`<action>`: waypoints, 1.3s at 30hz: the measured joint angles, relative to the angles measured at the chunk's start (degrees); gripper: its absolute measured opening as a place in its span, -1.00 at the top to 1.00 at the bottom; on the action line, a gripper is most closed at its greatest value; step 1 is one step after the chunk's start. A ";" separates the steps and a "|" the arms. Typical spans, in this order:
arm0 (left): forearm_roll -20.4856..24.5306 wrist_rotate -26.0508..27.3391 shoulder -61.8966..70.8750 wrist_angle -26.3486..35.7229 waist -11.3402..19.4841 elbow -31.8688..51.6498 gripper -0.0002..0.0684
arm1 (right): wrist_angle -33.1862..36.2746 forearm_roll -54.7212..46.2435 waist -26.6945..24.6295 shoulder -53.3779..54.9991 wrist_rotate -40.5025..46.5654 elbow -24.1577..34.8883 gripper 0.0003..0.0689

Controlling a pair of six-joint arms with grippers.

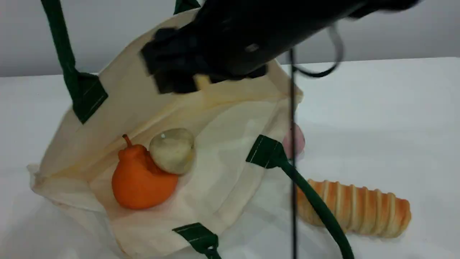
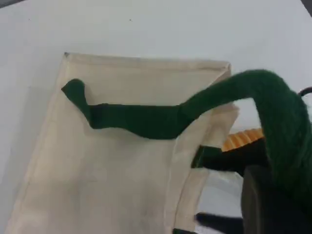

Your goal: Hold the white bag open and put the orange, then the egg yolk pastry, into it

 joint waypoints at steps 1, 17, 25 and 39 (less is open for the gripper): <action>0.10 0.16 0.12 -0.06 0.00 0.08 0.80 | 1.42 -0.30 -0.78 -1.50 0.00 1.11 -0.52; -0.11 2.82 5.86 -3.25 0.00 3.04 0.77 | 28.11 -5.59 -9.88 -23.54 0.54 4.08 -0.52; -0.08 4.37 10.34 -2.46 0.00 3.06 0.58 | 34.60 -12.05 -10.26 -31.62 7.98 4.08 -0.52; 5.27 7.29 8.95 2.70 0.00 4.87 -0.39 | 51.47 -36.20 -10.21 -48.78 29.78 3.82 -0.52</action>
